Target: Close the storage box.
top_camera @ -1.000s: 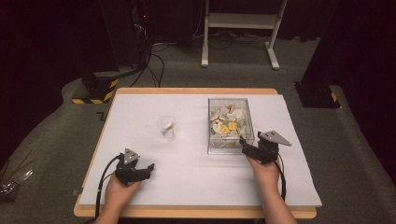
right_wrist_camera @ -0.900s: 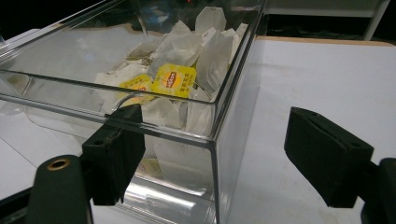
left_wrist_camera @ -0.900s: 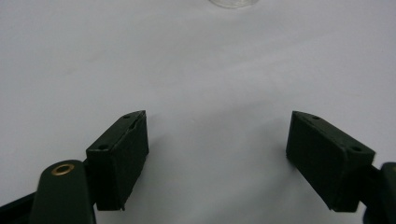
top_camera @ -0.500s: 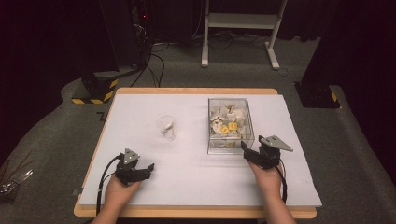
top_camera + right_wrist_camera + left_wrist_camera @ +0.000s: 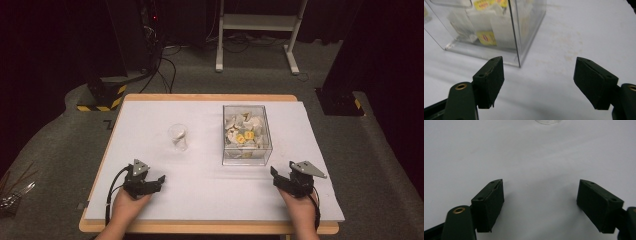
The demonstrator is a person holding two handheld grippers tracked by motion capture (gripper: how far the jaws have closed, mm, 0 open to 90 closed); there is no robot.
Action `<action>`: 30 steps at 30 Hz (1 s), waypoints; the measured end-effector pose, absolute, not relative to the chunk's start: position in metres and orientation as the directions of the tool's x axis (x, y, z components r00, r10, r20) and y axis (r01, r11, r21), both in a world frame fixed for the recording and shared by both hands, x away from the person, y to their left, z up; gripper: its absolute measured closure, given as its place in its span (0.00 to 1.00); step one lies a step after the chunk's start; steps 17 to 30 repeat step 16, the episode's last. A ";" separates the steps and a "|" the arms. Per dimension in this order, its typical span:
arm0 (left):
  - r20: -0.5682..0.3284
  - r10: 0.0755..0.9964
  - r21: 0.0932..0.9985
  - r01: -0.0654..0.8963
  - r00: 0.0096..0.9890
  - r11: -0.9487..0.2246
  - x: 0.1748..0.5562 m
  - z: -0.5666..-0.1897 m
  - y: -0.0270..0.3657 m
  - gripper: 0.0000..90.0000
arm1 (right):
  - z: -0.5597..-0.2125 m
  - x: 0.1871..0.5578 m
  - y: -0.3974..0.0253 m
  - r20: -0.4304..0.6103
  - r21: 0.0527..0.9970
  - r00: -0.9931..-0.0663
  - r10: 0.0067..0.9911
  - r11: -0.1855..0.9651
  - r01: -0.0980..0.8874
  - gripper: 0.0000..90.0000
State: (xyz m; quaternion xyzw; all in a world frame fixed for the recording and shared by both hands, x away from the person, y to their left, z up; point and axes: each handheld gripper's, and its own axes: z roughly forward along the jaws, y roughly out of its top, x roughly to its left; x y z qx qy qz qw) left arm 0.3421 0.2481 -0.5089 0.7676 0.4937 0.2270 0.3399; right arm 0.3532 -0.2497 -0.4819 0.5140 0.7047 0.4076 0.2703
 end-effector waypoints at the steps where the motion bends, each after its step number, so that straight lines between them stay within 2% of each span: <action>1: 0.014 0.912 0.747 0.602 0.409 -0.282 0.342 -0.509 0.248 0.25 | -0.483 0.351 -0.252 0.033 0.846 -0.320 0.947 0.144 0.513 0.27; 9: 0.002 0.912 0.746 0.607 0.410 -0.275 0.343 -0.509 0.248 0.25 | -0.499 0.343 -0.262 0.007 0.788 -0.299 0.954 0.179 0.589 0.28; 30: 0.005 0.910 0.744 0.607 0.414 -0.280 0.343 -0.509 0.248 0.24 | -0.499 0.340 -0.260 -0.011 0.797 -0.300 0.954 0.189 0.573 0.28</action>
